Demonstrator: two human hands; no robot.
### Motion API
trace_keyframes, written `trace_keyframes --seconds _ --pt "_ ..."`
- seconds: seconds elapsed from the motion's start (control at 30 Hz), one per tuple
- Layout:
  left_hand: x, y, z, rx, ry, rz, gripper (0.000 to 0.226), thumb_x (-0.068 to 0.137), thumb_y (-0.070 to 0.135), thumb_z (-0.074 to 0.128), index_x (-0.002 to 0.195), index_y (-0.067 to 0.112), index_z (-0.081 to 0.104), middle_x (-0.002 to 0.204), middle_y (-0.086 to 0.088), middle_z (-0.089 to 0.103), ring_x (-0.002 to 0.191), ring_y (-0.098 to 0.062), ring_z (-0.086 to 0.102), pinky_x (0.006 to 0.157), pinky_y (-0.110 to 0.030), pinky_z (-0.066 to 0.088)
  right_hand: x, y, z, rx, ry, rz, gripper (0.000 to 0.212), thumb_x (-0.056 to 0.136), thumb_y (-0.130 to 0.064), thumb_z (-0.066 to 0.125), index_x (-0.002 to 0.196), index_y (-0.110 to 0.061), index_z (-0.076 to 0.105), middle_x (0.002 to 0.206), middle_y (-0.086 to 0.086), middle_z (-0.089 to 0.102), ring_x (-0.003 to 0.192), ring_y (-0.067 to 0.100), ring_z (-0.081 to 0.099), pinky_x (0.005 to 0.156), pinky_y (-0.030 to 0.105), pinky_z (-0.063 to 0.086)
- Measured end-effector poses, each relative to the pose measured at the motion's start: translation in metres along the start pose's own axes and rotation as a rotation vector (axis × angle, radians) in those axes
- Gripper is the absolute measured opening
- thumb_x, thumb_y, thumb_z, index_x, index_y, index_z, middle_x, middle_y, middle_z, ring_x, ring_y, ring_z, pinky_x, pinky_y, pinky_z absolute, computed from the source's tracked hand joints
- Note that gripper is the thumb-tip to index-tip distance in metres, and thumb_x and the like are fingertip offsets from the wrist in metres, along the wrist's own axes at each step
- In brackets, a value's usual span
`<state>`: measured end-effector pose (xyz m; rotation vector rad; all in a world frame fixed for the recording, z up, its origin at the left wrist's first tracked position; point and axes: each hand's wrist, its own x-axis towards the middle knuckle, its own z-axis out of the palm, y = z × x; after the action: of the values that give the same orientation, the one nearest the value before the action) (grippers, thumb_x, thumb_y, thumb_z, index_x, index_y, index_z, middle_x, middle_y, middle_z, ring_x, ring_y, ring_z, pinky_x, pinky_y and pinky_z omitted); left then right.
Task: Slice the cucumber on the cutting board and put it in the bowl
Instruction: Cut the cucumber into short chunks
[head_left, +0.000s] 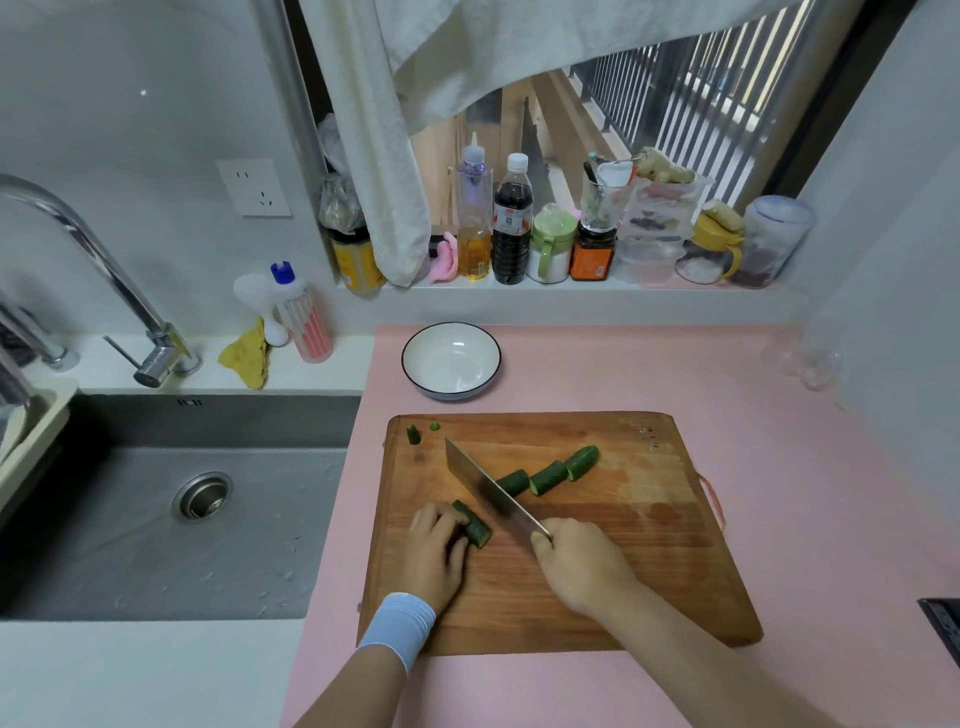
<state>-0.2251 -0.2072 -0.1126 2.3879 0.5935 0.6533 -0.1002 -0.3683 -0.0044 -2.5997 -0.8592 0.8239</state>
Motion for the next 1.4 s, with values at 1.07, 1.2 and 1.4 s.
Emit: trace_keyframes --seconds 1.07,1.2,1.4 --pt "0.007 -0.015 0.019 -0.031 -0.061 0.246 0.014 0.093 0.006 0.062 0.103 0.016 0.063 0.106 0.004 0.057 0.105 -0.003 0.046 0.100 -0.010 0.032 -0.008 -0.024 -0.003 0.003 0.046 -0.051 0.028 0.104 -0.037 0.038 0.092 -0.028 0.062 0.076 -0.007 0.061 0.074 0.018 0.059 0.063 0.032 0.045" --pt "0.007 -0.014 0.017 -0.015 -0.064 0.255 0.012 0.095 0.010 0.058 0.103 0.015 0.064 0.107 0.003 0.057 0.105 -0.008 0.049 0.100 -0.009 0.030 -0.010 -0.023 -0.002 -0.021 0.036 -0.031 0.029 0.104 -0.037 0.038 0.095 -0.027 0.063 0.078 -0.006 0.062 0.076 0.021 0.061 0.064 0.033 0.048" --pt "0.007 -0.016 0.019 -0.016 -0.063 0.249 0.016 0.092 0.004 0.063 0.103 0.014 0.065 0.107 0.001 0.058 0.105 -0.010 0.051 0.099 -0.012 0.034 -0.012 -0.027 -0.007 -0.053 0.016 -0.031 0.029 0.104 -0.036 0.037 0.088 -0.024 0.058 0.078 -0.005 0.060 0.073 0.020 0.057 0.060 0.032 0.041"
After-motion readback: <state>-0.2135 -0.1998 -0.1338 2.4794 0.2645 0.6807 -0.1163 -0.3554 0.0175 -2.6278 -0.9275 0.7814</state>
